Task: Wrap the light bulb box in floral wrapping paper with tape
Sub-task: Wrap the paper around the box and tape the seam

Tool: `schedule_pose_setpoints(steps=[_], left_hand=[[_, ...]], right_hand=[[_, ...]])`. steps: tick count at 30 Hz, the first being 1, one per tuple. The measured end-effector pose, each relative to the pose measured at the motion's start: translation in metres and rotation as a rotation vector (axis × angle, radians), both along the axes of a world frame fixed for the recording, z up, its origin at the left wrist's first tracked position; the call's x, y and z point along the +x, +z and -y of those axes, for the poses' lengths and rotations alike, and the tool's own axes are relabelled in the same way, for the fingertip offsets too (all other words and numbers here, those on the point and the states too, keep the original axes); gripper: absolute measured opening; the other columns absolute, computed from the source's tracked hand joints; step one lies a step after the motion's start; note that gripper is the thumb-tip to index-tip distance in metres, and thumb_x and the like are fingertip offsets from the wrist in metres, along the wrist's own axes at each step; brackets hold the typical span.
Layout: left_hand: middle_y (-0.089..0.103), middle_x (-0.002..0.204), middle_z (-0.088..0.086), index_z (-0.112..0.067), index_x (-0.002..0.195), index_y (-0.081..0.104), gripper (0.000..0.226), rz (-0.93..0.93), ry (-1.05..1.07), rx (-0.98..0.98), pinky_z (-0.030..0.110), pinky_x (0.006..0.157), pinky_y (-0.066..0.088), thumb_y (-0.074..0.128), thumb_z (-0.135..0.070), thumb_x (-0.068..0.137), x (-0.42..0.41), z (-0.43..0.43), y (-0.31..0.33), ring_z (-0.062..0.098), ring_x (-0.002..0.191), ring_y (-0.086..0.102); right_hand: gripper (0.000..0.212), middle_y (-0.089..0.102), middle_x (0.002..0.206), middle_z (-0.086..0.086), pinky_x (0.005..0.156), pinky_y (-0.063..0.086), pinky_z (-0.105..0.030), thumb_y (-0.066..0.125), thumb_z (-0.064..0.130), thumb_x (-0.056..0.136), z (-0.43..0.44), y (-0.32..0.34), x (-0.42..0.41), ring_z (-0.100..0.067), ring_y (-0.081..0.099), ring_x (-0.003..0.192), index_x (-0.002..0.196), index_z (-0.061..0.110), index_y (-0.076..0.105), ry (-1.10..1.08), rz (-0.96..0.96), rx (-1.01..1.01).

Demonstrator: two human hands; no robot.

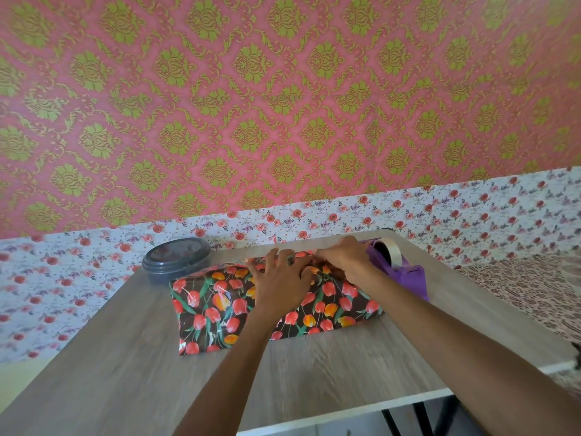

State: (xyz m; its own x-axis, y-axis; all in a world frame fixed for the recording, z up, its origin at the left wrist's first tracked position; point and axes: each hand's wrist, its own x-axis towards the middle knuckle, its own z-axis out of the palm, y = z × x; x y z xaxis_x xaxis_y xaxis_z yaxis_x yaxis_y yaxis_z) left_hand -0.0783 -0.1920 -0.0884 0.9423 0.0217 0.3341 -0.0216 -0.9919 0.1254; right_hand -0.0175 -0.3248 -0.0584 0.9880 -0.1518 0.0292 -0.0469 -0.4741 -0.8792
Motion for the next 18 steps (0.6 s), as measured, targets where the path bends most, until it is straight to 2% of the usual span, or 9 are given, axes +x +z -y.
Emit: schedule_pose_setpoints(steps=[2,4,6,9,11,13,16,18], left_hand=[[0.025,0.159,-0.001,-0.046,0.145,0.035,0.047,-0.002,0.002,-0.024,0.072,0.109,-0.005,0.020,-0.050,0.101,0.000,0.000,0.000,0.025,0.150,0.008],[0.025,0.159,-0.002,-0.045,0.145,0.036,0.047,-0.013,0.008,-0.033,0.072,0.109,-0.006,0.021,-0.050,0.100,0.001,0.000,0.001,0.026,0.150,0.007],[0.025,0.159,-0.002,-0.046,0.144,0.036,0.047,-0.021,0.009,-0.034,0.072,0.110,-0.006,0.021,-0.051,0.100,0.002,-0.001,0.001,0.026,0.150,0.007],[0.024,0.159,-0.001,-0.046,0.144,0.036,0.047,-0.022,0.014,-0.035,0.072,0.110,-0.006,0.020,-0.051,0.100,0.001,0.000,0.002,0.026,0.150,0.007],[0.025,0.159,-0.001,-0.046,0.144,0.037,0.046,-0.024,0.015,-0.040,0.072,0.110,-0.005,0.021,-0.050,0.101,0.001,-0.001,0.003,0.027,0.150,0.008],[0.027,0.158,-0.001,-0.046,0.143,0.039,0.045,-0.010,0.013,-0.050,0.072,0.111,-0.003,0.022,-0.048,0.101,0.001,0.000,0.003,0.027,0.150,0.009],[0.035,0.153,-0.005,-0.050,0.136,0.047,0.040,0.076,0.000,-0.064,0.071,0.113,0.001,0.027,-0.046,0.102,0.000,0.001,0.002,0.024,0.148,0.015],[0.038,0.150,-0.009,-0.052,0.132,0.051,0.036,0.127,-0.013,-0.077,0.069,0.114,0.002,0.032,-0.046,0.102,-0.002,0.002,0.001,0.022,0.147,0.016]], right_hand=[[0.035,0.066,0.075,0.000,0.050,0.048,-0.025,0.083,0.041,0.074,-0.002,-0.002,-0.003,-0.010,0.057,0.061,0.082,0.011,0.067,-0.019,0.064,-0.060],[0.028,0.068,0.074,-0.004,0.062,0.054,-0.032,0.080,0.035,0.078,-0.003,-0.005,-0.003,-0.015,0.060,0.063,0.079,0.010,0.067,-0.013,0.092,-0.093],[0.023,0.072,0.088,-0.011,0.073,0.055,-0.034,0.075,0.026,0.084,-0.003,-0.003,-0.005,-0.021,0.065,0.074,0.091,0.005,0.070,0.008,0.101,-0.117],[0.026,0.069,0.112,-0.015,0.087,0.054,-0.037,0.068,0.016,0.089,0.000,0.001,-0.004,-0.027,0.066,0.100,0.111,0.003,0.066,0.016,0.086,-0.147],[0.031,0.066,0.117,-0.014,0.090,0.055,-0.039,0.067,0.013,0.089,0.003,0.002,-0.004,-0.027,0.063,0.104,0.118,0.008,0.061,0.036,0.066,-0.121],[0.040,0.062,0.121,-0.009,0.093,0.052,-0.039,0.070,0.019,0.088,0.007,0.000,-0.003,-0.026,0.059,0.110,0.124,0.009,0.056,0.055,0.045,-0.071],[0.035,0.058,0.105,-0.002,0.090,0.049,-0.032,0.072,0.030,0.088,0.012,-0.004,-0.007,-0.020,0.055,0.103,0.110,0.009,0.055,0.078,0.076,-0.042],[0.033,0.060,0.098,-0.003,0.089,0.052,-0.036,0.074,0.030,0.085,0.012,-0.006,-0.008,-0.019,0.056,0.093,0.101,0.008,0.055,0.079,0.096,-0.068]])
